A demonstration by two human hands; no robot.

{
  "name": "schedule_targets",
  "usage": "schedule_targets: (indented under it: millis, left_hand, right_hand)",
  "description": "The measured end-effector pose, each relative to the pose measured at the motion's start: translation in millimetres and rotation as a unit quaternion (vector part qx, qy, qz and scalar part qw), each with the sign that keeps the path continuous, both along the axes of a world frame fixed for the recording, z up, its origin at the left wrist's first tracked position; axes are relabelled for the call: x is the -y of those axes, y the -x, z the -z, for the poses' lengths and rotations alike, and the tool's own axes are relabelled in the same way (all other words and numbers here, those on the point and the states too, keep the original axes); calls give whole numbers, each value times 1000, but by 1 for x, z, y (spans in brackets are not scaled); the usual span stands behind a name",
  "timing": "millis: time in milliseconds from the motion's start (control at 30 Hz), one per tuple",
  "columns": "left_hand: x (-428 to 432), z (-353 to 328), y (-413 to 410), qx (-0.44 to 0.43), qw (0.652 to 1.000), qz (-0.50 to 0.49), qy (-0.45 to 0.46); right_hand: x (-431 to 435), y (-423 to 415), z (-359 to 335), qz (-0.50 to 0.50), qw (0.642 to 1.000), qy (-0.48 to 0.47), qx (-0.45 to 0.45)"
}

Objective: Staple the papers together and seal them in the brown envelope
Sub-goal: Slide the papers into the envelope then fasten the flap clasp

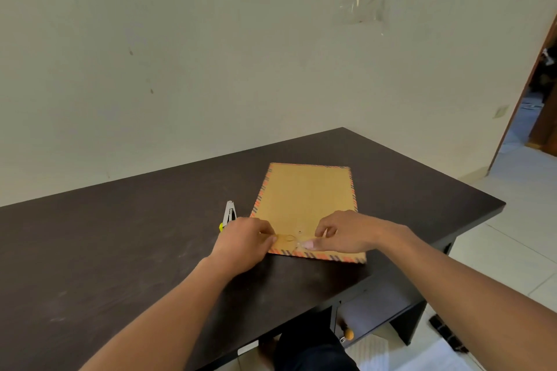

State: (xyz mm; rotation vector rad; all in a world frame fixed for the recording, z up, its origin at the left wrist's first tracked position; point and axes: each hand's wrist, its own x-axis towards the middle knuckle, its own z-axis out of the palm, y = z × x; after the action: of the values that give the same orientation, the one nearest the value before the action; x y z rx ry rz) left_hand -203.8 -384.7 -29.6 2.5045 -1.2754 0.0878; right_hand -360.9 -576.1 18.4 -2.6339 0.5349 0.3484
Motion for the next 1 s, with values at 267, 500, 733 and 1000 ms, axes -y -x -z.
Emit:
schedule_targets:
  millis: [267, 500, 733, 1000]
  left_hand:
    - [8, 18, 1, 55, 995, -61, 58]
    - [3, 25, 2, -10, 1000, 12, 23]
    - [4, 21, -13, -94, 995, 32, -9]
    - [1, 27, -13, -5, 997, -63, 44]
  right_hand:
    - [-28, -17, 33, 120, 984, -86, 104]
    - [-35, -36, 28, 184, 965, -113, 149]
    - [-16, -31, 33, 48, 989, 118, 72]
    - [-39, -33, 29, 91, 993, 61, 36]
